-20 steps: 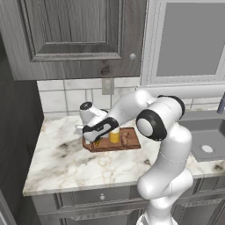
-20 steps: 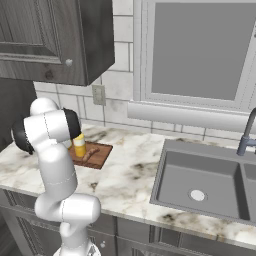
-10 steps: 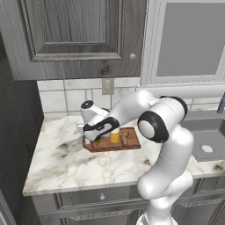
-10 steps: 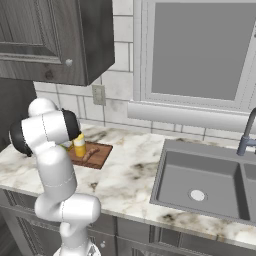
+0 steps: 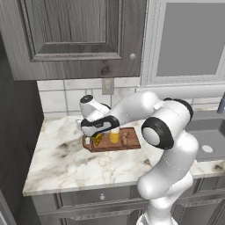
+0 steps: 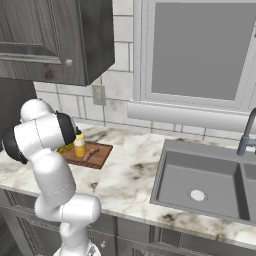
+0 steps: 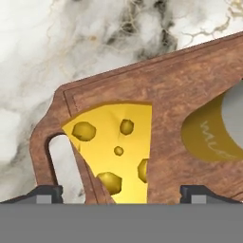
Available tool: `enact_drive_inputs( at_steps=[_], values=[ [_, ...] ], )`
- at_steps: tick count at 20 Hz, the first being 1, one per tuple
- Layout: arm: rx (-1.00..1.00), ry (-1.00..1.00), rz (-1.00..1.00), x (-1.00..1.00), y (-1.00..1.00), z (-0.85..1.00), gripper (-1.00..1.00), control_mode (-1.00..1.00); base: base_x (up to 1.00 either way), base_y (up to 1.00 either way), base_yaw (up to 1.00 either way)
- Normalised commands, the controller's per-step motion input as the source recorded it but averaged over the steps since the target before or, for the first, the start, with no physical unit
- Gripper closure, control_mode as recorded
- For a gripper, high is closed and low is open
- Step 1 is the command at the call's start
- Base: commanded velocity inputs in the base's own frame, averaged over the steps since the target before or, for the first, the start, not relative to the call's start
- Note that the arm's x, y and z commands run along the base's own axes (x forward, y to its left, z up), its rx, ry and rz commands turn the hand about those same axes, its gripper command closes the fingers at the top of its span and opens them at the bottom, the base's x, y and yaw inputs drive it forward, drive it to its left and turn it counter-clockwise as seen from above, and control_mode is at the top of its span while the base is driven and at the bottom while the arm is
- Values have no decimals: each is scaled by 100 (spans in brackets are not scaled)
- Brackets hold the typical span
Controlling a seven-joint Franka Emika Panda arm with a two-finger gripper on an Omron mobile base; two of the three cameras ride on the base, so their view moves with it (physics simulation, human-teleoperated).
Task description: Retrieve the reheated potato from the microwave, then place the potato, cheese, and condiment on the cutting board.
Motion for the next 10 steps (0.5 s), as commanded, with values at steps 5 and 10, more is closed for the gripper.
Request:
enact_drive_inputs(
  at_steps=[5, 10],
  values=[
    [0, 9, 0, -21, 0, 22, -100, -100, 0, 0, 0],
    [2, 7, 0, -42, -25, 24, -100, -100, 0, 0, 0]
  ],
)
